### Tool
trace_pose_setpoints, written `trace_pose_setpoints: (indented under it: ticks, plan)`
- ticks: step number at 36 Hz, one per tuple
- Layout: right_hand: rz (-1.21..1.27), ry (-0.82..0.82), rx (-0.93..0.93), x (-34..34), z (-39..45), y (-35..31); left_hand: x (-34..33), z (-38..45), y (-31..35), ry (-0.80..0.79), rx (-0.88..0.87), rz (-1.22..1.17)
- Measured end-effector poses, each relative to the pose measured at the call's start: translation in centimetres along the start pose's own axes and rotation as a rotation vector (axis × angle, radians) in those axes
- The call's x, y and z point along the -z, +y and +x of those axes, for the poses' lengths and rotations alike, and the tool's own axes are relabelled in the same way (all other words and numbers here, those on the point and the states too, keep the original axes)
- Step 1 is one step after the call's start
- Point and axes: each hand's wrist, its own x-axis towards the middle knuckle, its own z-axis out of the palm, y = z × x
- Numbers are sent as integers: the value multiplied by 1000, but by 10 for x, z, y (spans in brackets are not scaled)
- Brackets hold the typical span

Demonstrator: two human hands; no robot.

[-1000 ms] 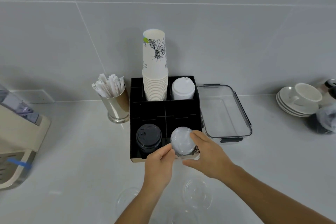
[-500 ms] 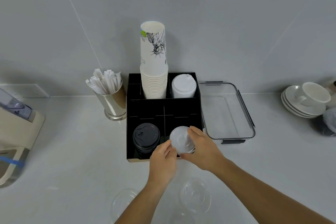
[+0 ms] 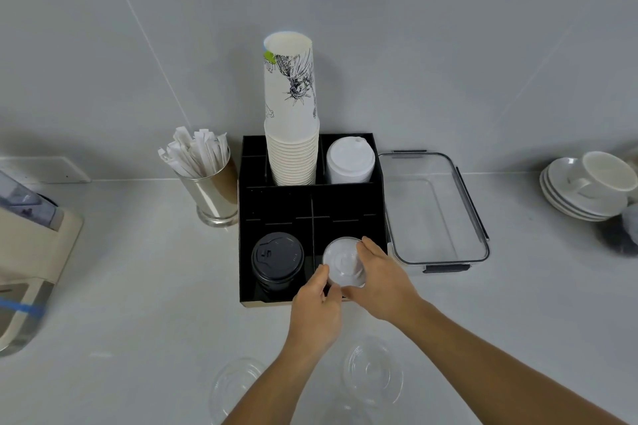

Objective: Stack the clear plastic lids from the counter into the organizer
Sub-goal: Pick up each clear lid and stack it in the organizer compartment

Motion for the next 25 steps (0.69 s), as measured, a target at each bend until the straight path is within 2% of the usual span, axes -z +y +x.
trace_pose_setpoints:
  ticks: [8,18,25]
  plan:
    - [-5,-122,-53,13,2,-5,-1,3,-2,-25,4,21]
    - [275,-50,-115,26,-22,2,-2,8,-8,-31,2,-61]
    - [441,-71,-211,24,-28,3,-2,8,-9,-23,18,-84]
